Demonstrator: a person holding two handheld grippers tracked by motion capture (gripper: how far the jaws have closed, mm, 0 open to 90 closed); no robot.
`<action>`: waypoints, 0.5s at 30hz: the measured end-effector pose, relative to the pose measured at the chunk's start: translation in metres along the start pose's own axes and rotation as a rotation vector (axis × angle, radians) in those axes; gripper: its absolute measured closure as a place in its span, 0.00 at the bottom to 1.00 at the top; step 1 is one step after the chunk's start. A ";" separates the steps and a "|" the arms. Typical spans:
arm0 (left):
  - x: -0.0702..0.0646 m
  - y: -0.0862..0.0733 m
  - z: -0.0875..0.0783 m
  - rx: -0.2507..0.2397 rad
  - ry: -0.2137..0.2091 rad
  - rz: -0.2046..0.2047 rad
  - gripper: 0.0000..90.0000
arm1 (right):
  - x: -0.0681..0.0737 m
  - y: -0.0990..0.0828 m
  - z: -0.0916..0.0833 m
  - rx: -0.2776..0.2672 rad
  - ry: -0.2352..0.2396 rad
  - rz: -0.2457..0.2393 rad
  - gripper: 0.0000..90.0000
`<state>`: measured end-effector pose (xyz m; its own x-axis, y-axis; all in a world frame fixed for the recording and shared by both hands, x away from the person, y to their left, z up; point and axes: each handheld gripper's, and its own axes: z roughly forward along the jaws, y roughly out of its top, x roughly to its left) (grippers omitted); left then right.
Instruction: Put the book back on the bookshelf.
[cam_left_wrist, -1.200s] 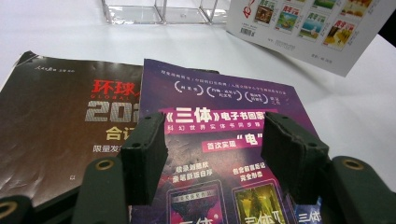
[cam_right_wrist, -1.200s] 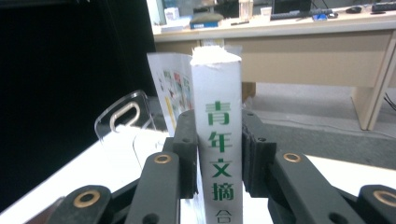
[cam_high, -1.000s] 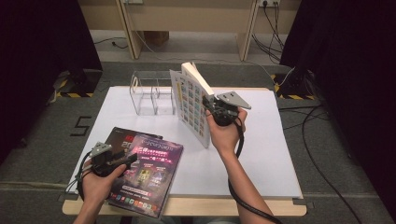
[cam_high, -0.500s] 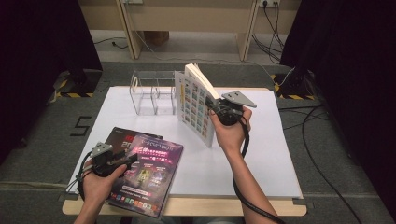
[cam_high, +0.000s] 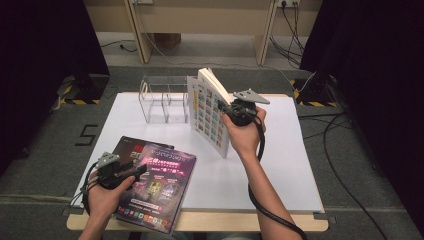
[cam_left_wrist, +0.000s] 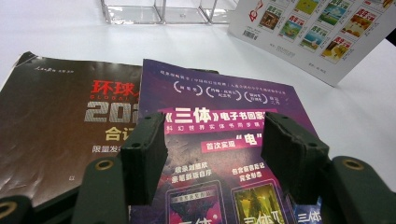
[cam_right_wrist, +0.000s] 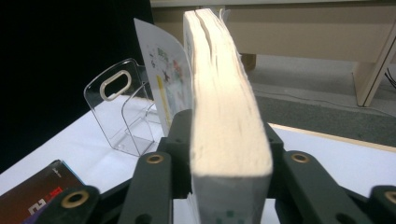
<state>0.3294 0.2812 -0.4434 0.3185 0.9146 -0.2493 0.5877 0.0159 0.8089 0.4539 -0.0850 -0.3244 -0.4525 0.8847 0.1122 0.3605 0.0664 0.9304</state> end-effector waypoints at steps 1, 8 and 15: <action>0.000 0.000 0.000 0.001 0.000 -0.002 0.44 | 0.000 0.001 0.000 0.005 -0.001 -0.006 0.77; 0.000 -0.001 0.001 0.003 0.000 -0.001 0.44 | -0.002 0.002 0.000 0.014 0.007 -0.005 0.81; 0.000 -0.001 0.001 0.005 0.001 -0.004 0.44 | -0.003 0.004 0.001 0.028 0.015 -0.005 0.82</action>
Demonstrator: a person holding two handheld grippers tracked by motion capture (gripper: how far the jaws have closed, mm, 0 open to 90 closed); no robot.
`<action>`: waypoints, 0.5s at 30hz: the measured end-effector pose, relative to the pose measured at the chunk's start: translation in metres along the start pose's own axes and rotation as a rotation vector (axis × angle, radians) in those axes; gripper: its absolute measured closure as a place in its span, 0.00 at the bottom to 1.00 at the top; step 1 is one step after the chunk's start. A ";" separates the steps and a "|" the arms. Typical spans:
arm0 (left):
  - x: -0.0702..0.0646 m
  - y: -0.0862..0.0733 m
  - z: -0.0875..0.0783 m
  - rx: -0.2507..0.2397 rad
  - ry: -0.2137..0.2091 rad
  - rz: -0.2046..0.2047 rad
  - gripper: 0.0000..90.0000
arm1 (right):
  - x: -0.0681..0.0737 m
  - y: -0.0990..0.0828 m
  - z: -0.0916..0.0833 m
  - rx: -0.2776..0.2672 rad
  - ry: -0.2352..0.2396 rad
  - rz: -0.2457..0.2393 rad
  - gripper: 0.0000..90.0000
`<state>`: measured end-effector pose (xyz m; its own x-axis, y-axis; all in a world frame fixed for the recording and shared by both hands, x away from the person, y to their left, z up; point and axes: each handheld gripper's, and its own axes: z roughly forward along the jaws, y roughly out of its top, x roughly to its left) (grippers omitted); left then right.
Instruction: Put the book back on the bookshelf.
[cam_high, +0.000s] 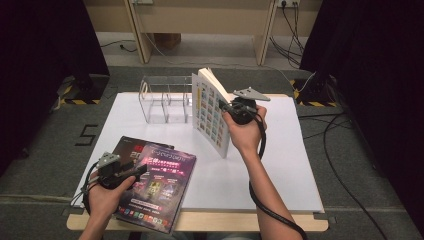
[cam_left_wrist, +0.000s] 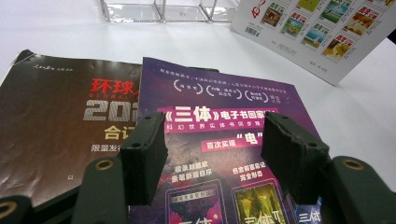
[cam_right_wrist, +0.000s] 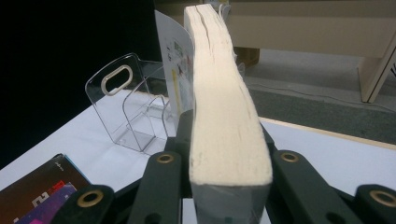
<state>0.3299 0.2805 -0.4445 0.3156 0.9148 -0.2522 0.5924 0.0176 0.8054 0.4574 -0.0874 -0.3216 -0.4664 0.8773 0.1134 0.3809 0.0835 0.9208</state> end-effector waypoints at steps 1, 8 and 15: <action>0.000 0.000 0.000 0.001 -0.001 0.000 0.44 | 0.000 0.000 0.000 0.002 -0.002 -0.002 0.82; 0.002 0.000 -0.001 -0.002 -0.001 -0.002 0.44 | 0.006 0.006 0.003 -0.009 0.042 0.010 0.83; 0.004 0.000 -0.003 -0.009 0.002 -0.011 0.44 | 0.020 0.020 0.010 -0.031 0.046 -0.006 0.83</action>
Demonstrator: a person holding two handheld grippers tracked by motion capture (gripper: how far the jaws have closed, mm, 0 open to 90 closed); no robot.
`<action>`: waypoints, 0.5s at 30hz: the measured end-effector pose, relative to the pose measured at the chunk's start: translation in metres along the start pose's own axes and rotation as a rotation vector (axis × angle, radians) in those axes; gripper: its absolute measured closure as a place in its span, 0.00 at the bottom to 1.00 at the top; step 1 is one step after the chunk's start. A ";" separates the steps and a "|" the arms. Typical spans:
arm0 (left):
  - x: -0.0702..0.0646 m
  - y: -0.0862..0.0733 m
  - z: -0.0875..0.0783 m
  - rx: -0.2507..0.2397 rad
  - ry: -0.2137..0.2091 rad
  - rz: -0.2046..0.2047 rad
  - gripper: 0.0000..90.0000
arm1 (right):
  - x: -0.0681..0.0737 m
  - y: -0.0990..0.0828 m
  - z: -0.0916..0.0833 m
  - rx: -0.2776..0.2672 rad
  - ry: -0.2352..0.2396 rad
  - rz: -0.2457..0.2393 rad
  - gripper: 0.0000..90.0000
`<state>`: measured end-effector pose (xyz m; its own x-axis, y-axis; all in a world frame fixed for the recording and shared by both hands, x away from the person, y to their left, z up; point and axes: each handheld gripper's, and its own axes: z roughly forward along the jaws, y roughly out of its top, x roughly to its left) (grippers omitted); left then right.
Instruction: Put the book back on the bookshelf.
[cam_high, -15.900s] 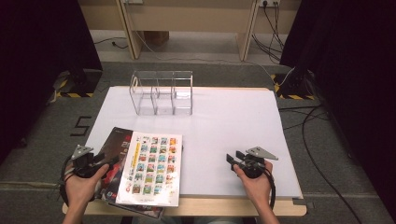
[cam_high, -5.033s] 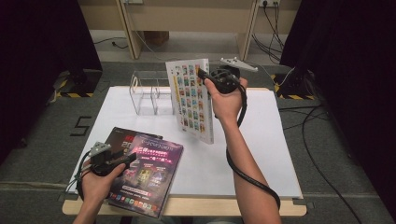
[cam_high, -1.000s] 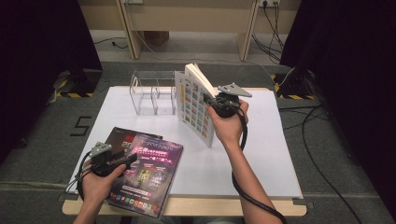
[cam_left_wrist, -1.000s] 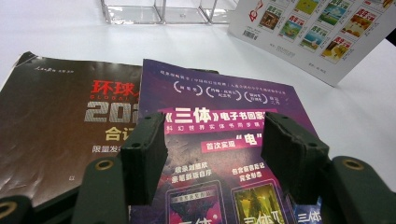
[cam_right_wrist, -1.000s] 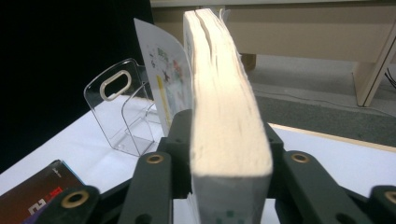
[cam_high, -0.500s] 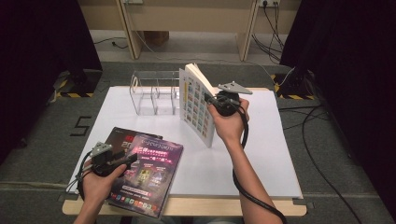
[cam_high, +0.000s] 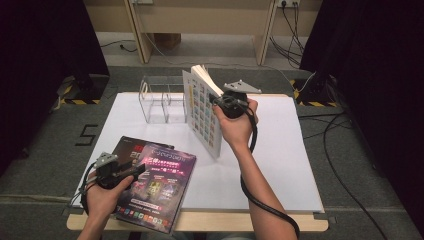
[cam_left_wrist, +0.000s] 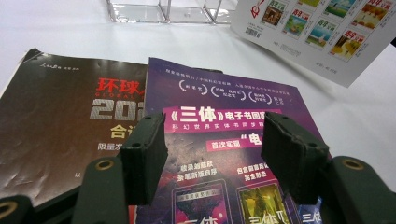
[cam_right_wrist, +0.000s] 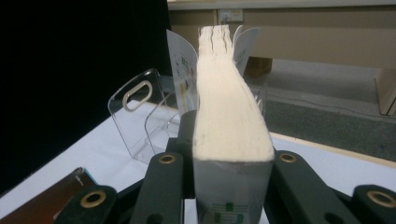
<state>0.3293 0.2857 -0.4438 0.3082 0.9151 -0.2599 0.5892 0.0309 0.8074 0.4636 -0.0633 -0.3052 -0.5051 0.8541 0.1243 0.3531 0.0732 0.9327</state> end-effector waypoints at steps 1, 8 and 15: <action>0.000 0.000 0.000 -0.002 0.000 -0.002 0.44 | 0.001 0.002 0.000 -0.006 0.000 0.003 0.83; -0.001 0.001 -0.002 -0.008 -0.003 -0.002 0.44 | 0.003 0.019 0.006 -0.046 -0.021 0.011 0.83; 0.000 0.000 -0.001 -0.005 -0.004 -0.005 0.44 | 0.009 0.031 0.016 -0.063 -0.014 0.023 0.83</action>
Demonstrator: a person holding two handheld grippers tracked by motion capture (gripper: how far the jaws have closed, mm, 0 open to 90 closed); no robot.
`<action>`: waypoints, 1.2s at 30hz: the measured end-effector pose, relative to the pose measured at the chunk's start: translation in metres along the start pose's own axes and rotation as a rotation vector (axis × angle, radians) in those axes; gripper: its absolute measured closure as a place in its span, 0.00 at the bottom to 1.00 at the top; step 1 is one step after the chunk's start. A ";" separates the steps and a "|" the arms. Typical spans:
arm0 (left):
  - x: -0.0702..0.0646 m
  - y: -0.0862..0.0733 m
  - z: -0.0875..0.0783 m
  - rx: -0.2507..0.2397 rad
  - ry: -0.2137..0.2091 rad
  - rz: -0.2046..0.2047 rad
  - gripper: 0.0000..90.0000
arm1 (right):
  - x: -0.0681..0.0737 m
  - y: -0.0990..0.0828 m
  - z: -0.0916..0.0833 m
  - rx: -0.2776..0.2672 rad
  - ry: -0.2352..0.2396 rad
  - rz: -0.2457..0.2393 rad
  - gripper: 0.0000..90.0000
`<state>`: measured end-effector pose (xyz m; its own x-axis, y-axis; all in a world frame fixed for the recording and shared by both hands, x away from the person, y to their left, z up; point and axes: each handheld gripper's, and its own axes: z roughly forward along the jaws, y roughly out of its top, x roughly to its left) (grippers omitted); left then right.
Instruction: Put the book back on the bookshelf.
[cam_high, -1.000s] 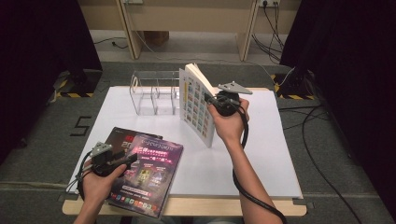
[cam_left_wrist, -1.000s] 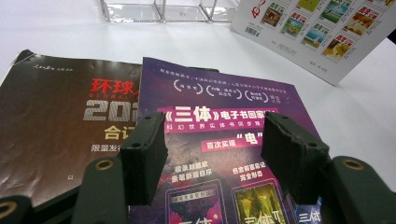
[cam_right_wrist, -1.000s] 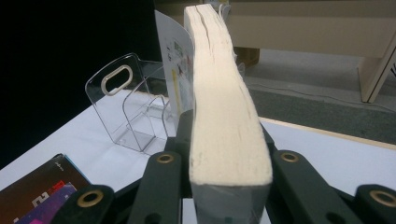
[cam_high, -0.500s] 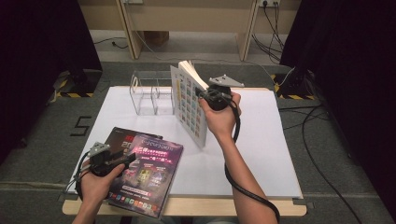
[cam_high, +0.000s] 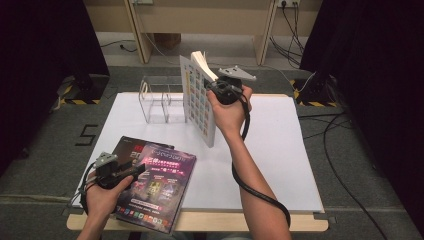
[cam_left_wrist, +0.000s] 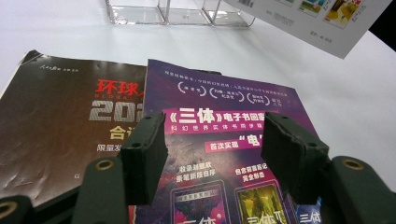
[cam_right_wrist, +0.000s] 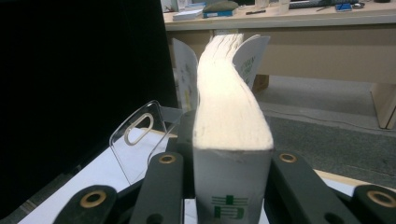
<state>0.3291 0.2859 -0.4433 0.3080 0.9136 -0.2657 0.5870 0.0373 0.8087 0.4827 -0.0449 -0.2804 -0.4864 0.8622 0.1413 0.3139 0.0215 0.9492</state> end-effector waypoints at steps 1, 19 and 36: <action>0.000 0.000 0.000 0.000 0.000 0.001 0.44 | 0.001 0.001 0.002 -0.001 0.000 -0.001 0.83; 0.003 0.001 -0.002 -0.006 0.005 -0.005 0.44 | 0.000 0.004 0.043 -0.022 -0.064 0.015 0.83; 0.001 -0.002 0.000 0.001 0.005 -0.001 0.44 | -0.002 -0.027 0.039 0.009 -0.121 -0.038 0.81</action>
<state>0.3281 0.2867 -0.4445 0.3039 0.9155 -0.2635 0.5877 0.0375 0.8082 0.5071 -0.0274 -0.3169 -0.3962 0.9155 0.0698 0.3043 0.0592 0.9508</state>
